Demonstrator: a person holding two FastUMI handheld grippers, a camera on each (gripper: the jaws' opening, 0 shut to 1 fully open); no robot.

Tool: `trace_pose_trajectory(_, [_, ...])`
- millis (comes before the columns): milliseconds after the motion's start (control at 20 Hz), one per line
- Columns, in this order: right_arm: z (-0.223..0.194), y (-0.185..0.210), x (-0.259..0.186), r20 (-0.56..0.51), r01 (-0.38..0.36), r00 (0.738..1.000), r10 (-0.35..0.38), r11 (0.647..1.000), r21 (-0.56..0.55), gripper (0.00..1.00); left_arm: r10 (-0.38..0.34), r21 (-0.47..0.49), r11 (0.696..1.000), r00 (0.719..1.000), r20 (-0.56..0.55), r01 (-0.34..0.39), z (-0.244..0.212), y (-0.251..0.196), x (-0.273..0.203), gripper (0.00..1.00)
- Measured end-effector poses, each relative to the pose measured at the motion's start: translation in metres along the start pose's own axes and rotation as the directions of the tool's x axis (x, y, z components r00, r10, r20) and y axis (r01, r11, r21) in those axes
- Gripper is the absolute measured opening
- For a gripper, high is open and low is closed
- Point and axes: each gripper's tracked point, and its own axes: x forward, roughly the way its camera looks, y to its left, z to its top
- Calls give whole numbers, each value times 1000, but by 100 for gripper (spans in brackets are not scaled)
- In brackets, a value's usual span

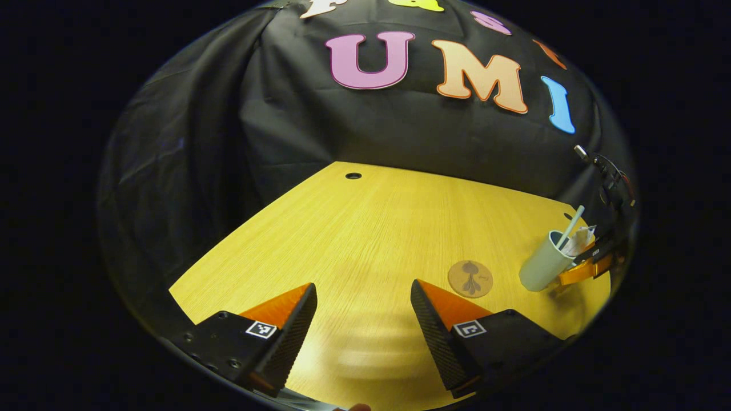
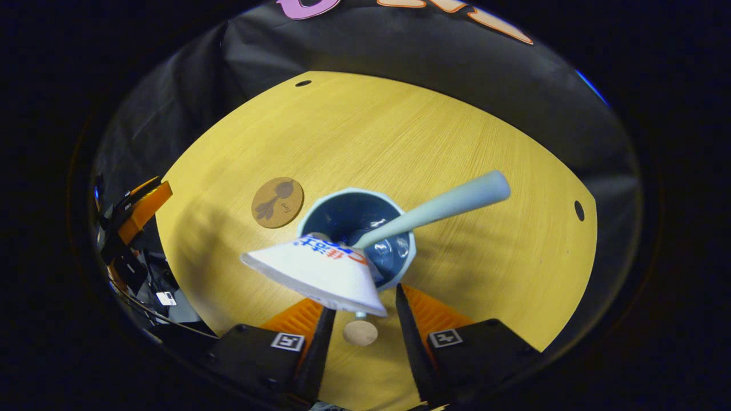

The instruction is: Put the toothbrush and toothpaste on the desktop into the cup, then pick up the cup and place it on the coaster on the desktop.

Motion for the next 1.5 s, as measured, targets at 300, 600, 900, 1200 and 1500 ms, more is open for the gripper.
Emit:
trace_pose_trajectory(300, [-5,-1,3,-82,39,996,-39,999,-10,30,-25,-21,999,999,-29,24,-3,2,10,95])
trace_pose_trajectory(600, [-4,0,2,-101,51,993,-55,998,-40,22,-74,-29,997,995,-68,72,-9,0,15,96])
trace_pose_trajectory(900, [13,7,-2,-38,65,997,-64,998,11,15,-110,-18,994,991,-72,109,-12,-6,19,96])
trace_pose_trajectory(1200, [35,39,-7,-5,27,1000,-28,999,-47,15,-116,-17,993,990,-78,115,-12,0,26,96])
trace_pose_trajectory(1500, [62,86,1,-14,-16,1000,14,991,-137,15,-114,-29,993,990,-86,112,-15,11,26,96])
